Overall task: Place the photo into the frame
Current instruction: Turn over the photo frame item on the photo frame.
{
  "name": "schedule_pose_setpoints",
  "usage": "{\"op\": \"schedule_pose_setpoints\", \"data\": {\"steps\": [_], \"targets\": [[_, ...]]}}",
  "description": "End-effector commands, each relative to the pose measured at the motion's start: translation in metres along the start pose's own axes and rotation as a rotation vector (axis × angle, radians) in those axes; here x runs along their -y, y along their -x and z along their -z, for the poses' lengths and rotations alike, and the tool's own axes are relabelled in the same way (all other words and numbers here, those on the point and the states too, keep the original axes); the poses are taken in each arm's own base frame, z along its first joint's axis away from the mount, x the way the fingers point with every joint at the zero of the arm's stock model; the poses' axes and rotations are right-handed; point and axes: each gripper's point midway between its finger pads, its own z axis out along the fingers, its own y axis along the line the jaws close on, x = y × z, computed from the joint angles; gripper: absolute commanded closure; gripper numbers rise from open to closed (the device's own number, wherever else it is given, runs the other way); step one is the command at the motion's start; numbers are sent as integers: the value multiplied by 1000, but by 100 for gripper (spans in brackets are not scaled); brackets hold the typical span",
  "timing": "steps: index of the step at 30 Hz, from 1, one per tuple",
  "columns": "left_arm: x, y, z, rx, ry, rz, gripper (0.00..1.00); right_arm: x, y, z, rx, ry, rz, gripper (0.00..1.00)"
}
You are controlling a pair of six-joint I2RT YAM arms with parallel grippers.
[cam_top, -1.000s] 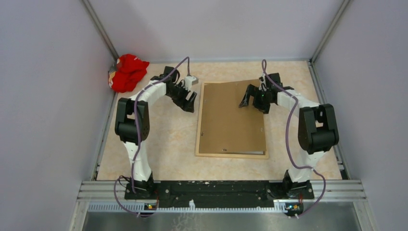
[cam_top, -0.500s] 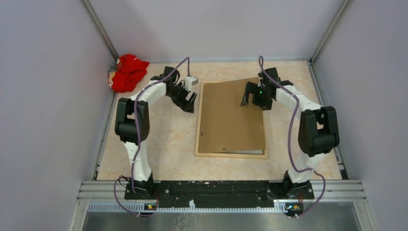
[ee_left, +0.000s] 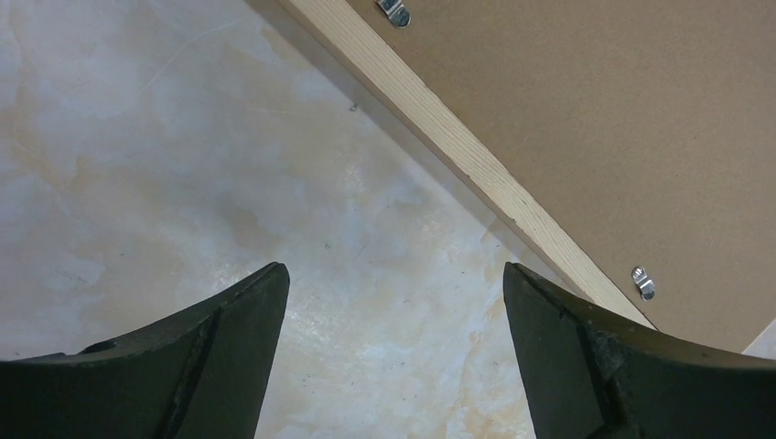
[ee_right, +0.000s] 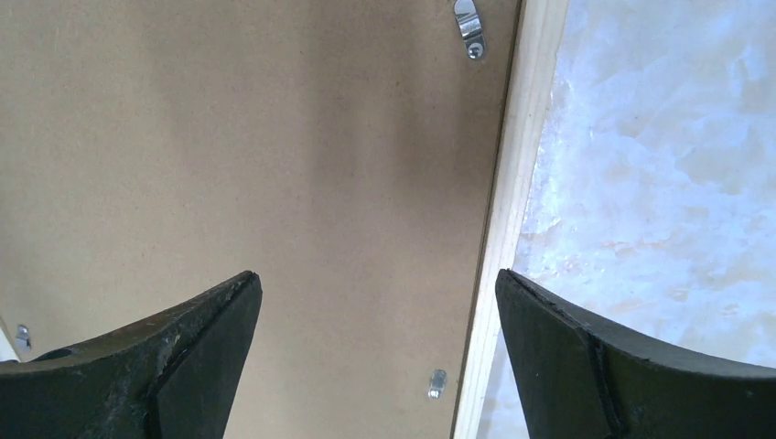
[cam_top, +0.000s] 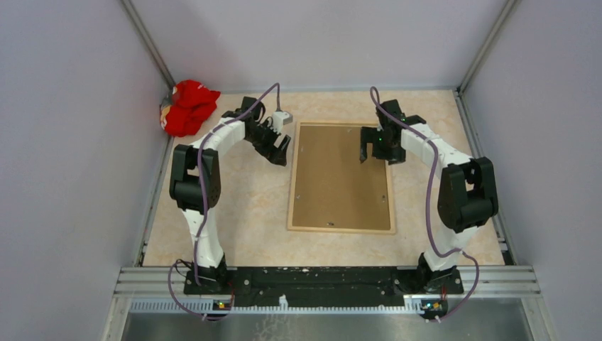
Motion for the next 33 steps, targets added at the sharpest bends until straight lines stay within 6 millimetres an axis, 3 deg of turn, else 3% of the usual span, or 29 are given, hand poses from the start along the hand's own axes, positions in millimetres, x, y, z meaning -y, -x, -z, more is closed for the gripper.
{"op": "schedule_pose_setpoints", "data": {"steps": [1, 7, 9, 13, 17, 20, 23, 28, 33], "targets": [[6, 23, 17, 53, 8, -42, 7, -3, 24, 28, 90, -32, 38, 1], [9, 25, 19, 54, -10, -40, 6, -12, 40, 53, 173, 12, 18, 1], [12, 24, 18, 51, -29, -36, 6, -29, 42, 62, 216, 119, -10, 1], [20, 16, 9, 45, -86, -36, 9, -87, 19, 68, 285, 481, -57, 1], [26, 7, 1, 25, -145, -7, 15, -113, -11, 69, 372, 528, -39, 4], [37, 4, -2, 28, -204, 5, 20, -127, -30, 62, 353, 541, -30, 37], [46, 0, -2, 25, -232, -4, 26, -148, -44, 65, 379, 590, 24, 48], [56, -8, -10, -2, -276, 20, 37, -190, -66, 70, 437, 666, 153, 48], [57, -20, -30, -47, -284, 44, 47, -222, -88, 53, 442, 714, 260, 45]]}}
